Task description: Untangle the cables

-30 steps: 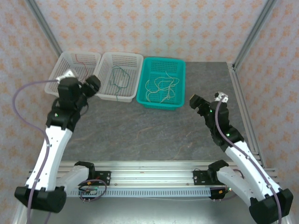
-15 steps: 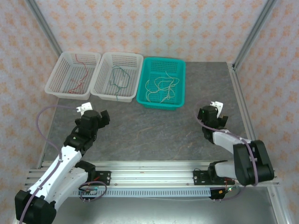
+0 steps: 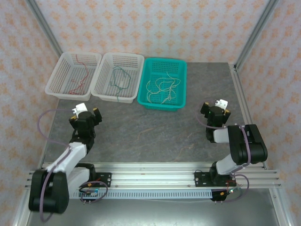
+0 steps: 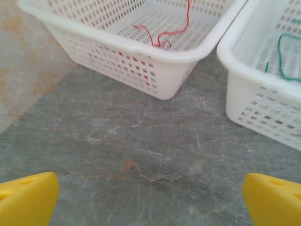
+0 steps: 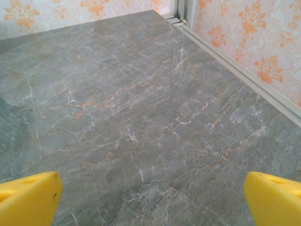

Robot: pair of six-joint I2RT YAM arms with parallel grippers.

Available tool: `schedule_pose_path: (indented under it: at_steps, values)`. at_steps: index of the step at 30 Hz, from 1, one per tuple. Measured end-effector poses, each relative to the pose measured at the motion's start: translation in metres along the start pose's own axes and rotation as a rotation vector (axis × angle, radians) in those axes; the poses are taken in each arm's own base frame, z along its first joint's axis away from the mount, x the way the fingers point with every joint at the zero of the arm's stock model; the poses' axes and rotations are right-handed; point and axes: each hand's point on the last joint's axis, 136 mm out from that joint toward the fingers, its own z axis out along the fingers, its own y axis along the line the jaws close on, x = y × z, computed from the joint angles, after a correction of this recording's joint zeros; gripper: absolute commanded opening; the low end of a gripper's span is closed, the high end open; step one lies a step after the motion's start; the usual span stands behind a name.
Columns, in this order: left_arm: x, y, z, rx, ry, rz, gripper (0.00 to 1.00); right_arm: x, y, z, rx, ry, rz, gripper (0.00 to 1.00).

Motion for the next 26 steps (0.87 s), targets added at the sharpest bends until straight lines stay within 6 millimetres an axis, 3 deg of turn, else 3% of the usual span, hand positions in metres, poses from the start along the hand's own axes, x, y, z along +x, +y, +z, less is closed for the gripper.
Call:
schedule_pose_path:
  at_steps: [4, 9, 18, 26]
  values:
    - [0.026, -0.019, 0.028, 0.077, 0.071, 0.046, 1.00, -0.003, 0.004, 0.001, -0.016, -0.002, 0.002, 0.99]
    - [0.036, -0.053, 0.050, 0.214, 0.080, 0.107, 1.00, -0.003, 0.005, 0.001, -0.023, -0.001, 0.002, 0.99]
    - [0.011, -0.082, 0.049, 0.289, 0.005, 0.151, 1.00, -0.001, 0.005, 0.001, -0.026, 0.006, -0.001, 0.99]
    - [0.011, -0.082, 0.048, 0.282, 0.002, 0.169, 1.00, -0.001, 0.007, 0.002, -0.030, 0.009, -0.005, 0.99]
